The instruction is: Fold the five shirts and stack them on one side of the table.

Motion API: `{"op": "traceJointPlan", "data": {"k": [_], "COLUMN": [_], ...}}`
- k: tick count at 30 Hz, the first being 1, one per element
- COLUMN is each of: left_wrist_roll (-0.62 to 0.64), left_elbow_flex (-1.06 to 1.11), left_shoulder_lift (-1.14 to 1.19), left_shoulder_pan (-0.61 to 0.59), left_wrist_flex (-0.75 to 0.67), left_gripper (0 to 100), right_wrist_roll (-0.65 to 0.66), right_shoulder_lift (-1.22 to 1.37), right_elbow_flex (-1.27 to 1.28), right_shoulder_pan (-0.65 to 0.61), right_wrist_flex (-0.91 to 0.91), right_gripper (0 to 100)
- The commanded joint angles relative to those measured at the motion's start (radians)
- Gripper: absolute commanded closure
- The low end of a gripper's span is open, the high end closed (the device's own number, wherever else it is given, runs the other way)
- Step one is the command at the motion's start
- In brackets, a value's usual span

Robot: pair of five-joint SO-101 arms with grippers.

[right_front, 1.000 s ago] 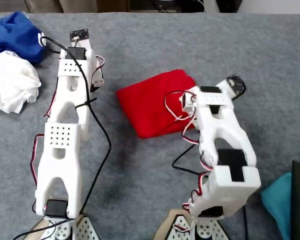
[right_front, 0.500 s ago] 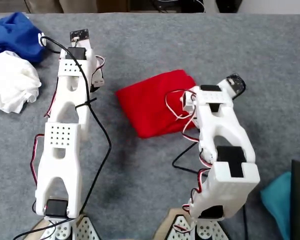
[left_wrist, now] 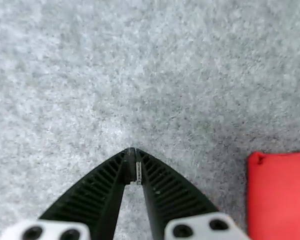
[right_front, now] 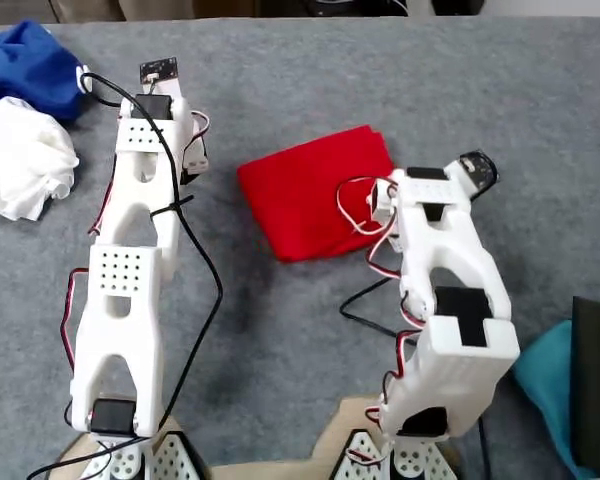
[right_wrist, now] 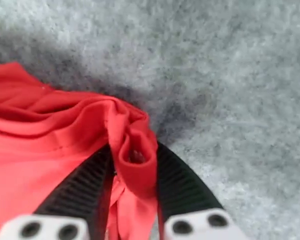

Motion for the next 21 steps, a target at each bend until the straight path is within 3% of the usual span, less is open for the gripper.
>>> {"op": "traceJointPlan", "data": {"k": [1,21], "left_wrist_roll": [-0.006,-0.006], "left_elbow_flex": [-0.002,-0.002], "left_shoulder_lift": [-0.012,-0.012], "left_shoulder_pan": [-0.005,-0.005], "left_wrist_flex": [-0.014,-0.014], "left_gripper": [98,98], "right_wrist_roll": [0.011,0.066], "right_shoulder_lift": [0.015,0.015], "right_elbow_flex": [-0.094,-0.506], "right_shoulder_pan": [-0.004,0.081], "right_wrist_flex": [0.086,0.397], "right_gripper": [99.3,99.4]}}
